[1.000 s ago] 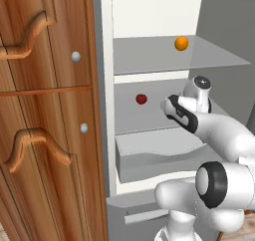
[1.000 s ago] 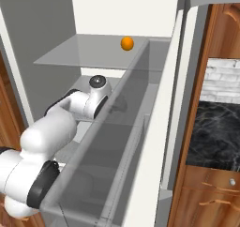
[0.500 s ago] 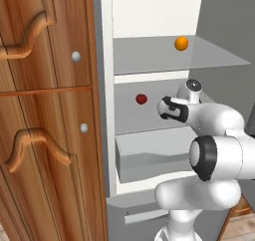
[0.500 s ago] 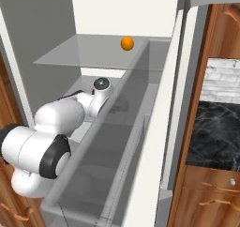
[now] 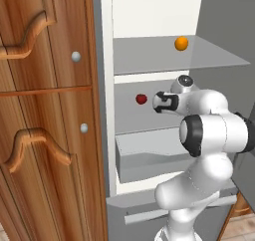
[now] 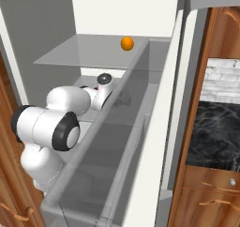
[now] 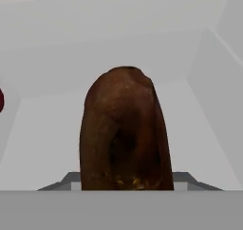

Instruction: Place the sweet potato in the correct fridge rack based on whether it is a fruit or vegetable. Finally, close the fridge door.

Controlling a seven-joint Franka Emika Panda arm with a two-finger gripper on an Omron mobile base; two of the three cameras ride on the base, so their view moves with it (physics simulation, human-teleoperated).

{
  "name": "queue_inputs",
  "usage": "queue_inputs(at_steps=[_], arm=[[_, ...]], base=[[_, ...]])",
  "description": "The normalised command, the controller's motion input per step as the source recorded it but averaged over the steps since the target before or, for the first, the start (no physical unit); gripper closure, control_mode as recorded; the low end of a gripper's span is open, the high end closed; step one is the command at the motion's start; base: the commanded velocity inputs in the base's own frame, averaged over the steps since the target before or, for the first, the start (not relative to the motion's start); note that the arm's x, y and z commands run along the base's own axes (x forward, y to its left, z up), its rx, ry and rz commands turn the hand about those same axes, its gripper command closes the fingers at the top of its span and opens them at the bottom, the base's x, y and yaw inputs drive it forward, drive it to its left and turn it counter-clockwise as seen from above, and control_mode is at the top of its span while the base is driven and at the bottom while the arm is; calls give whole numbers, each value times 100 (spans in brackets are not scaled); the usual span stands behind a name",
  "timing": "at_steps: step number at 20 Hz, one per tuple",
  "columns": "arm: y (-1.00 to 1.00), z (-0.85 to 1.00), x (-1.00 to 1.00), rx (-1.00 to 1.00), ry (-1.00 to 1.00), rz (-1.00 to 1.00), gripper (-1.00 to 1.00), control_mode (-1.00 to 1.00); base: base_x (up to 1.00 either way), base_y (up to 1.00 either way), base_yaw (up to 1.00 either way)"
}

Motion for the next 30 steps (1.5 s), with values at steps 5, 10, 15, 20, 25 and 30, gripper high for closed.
queue_inputs(at_steps=[5, 10, 15, 20, 25, 30], arm=[[-1, -21, 44, 0, -3, 1, 100, -100], [0, -57, 16, -2, -9, 2, -100, -100], [0, -4, 5, 0, 0, 0, -100, -100], [0, 17, -55, 0, -2, 0, -100, -100], [0, 34, -100, 0, -12, 0, -100, -100], [0, 77, -100, 0, -20, 0, -100, -100]], base=[[0, 0, 0], [0, 0, 0], [0, 0, 0], [0, 0, 0], [0, 0, 0], [0, 0, 0]])
